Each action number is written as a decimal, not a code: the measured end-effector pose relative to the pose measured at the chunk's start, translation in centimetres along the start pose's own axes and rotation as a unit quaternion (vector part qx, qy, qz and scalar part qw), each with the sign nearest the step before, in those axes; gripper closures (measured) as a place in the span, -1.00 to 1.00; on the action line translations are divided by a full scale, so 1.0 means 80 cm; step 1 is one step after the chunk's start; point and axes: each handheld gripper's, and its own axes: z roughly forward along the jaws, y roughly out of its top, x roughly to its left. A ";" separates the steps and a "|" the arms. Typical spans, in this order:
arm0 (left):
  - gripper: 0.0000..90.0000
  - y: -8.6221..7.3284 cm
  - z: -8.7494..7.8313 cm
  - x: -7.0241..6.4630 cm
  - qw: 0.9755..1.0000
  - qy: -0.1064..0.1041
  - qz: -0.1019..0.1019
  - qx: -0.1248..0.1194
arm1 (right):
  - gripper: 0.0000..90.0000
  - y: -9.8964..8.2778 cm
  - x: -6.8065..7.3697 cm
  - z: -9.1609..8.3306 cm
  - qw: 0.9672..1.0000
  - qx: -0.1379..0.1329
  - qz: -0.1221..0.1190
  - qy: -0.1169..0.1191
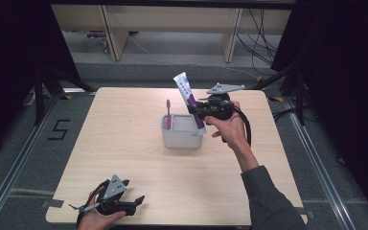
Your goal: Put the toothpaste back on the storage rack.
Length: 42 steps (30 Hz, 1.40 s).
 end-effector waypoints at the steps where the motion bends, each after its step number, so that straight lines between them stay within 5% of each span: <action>1: -0.55 0.000 0.000 0.000 1.000 0.000 0.000 0.000 | 0.55 0.001 0.000 0.003 1.000 -0.002 0.004 -0.001; 32: -0.55 0.000 0.002 -0.003 1.000 -0.003 0.006 0.005 | 0.55 0.005 -0.006 0.068 0.999 -0.038 0.009 -0.017; 42: -0.55 0.001 0.000 -0.003 1.000 -0.003 0.008 0.011 | 0.54 -0.007 -0.007 0.081 0.999 -0.025 0.026 -0.025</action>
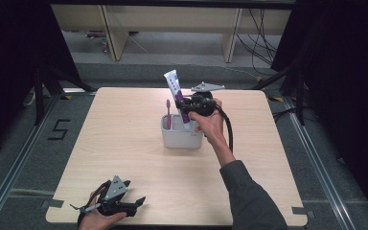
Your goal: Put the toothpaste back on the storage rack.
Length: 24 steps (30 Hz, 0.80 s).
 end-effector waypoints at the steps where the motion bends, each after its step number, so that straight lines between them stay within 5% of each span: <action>1: -0.55 0.000 0.001 -0.001 1.000 -0.002 -0.005 -0.008 | 0.54 -0.003 -0.002 0.002 1.000 -0.006 -0.012 -0.005; 4: -0.55 -0.001 0.002 -0.002 1.000 -0.003 -0.010 -0.012 | 0.54 -0.012 -0.003 0.004 1.000 0.004 0.005 -0.005; 9: -0.55 -0.001 0.002 -0.002 1.000 0.001 -0.006 -0.008 | 0.54 -0.022 -0.008 0.007 1.000 0.006 -0.007 -0.012; 10: -0.55 -0.001 0.002 -0.002 1.000 -0.002 -0.007 -0.008 | 0.54 -0.025 -0.005 0.007 1.000 0.010 0.011 -0.011; 11: -0.55 -0.001 0.001 -0.001 1.000 0.002 -0.002 -0.004 | 0.54 -0.026 -0.008 0.008 1.000 0.010 -0.006 -0.012; 17: -0.55 -0.001 0.002 -0.002 1.000 0.001 -0.008 -0.009 | 0.53 -0.037 -0.008 0.008 1.000 0.016 0.010 -0.017; 24: -0.55 -0.001 0.002 -0.002 1.000 0.001 -0.007 -0.009 | 0.53 -0.044 -0.008 0.006 0.999 0.026 -0.009 -0.027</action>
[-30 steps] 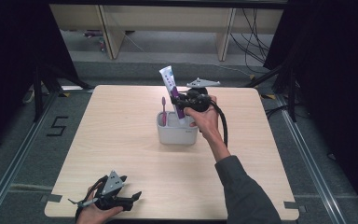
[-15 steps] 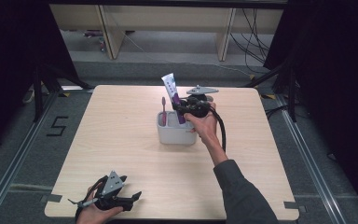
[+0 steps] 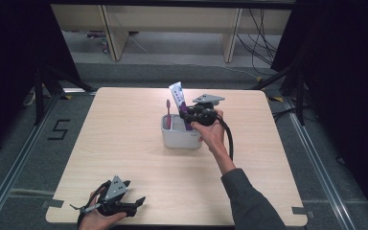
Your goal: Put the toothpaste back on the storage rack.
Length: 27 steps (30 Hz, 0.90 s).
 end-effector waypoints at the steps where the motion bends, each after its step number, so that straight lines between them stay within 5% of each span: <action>1: -0.55 0.000 -0.001 0.001 1.000 -0.001 0.007 0.007 | 0.53 0.000 0.001 -0.001 1.000 0.006 0.007 0.003; 13: -0.55 0.000 -0.001 0.001 1.000 -0.001 0.008 0.008 | 0.53 -0.005 0.006 -0.002 0.999 0.027 -0.026 -0.001; 15: -0.55 0.000 0.000 0.000 1.000 -0.002 0.003 0.004 | 0.53 -0.006 0.008 -0.002 0.999 0.033 -0.012 -0.002; 17: -0.55 -0.001 0.000 0.000 1.000 -0.002 0.003 0.001 | 0.52 -0.008 0.006 0.001 0.999 0.027 -0.028 -0.010; 27: -0.55 -0.001 0.000 0.001 1.000 -0.002 0.007 0.004 | 0.51 -0.011 0.008 0.001 0.999 0.048 -0.023 -0.006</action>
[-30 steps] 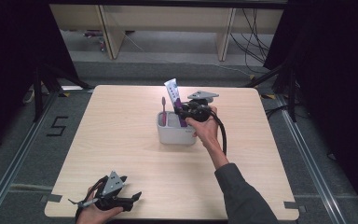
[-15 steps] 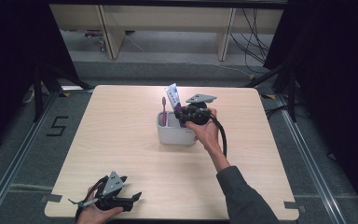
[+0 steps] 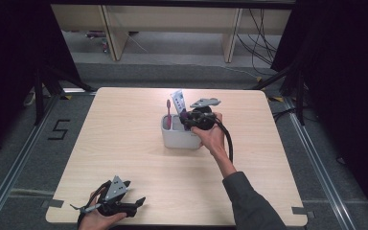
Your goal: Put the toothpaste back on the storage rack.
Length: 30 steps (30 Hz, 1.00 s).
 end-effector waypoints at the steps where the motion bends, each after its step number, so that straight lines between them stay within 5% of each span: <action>1: -0.55 0.000 0.000 0.000 1.000 -0.001 0.000 0.000 | 0.51 0.000 0.000 -0.001 1.000 0.004 -0.002 -0.001; 15: -0.55 0.001 -0.001 0.001 1.000 0.009 0.005 0.006 | 0.47 -0.004 0.001 -0.002 1.000 0.024 -0.009 -0.008; 23: -0.55 0.002 -0.001 -0.001 1.000 -0.003 0.001 0.001 | 0.41 -0.005 0.002 -0.002 0.999 0.030 -0.016 -0.017; 26: -0.55 0.001 -0.002 -0.001 1.000 -0.002 0.000 0.000 | 0.59 -0.003 -0.001 -0.009 1.000 -0.023 0.004 0.000; 30: -0.55 0.002 -0.002 -0.001 1.000 -0.002 0.001 0.000 | 0.54 0.007 0.000 -0.026 0.999 -0.031 -0.002 -0.012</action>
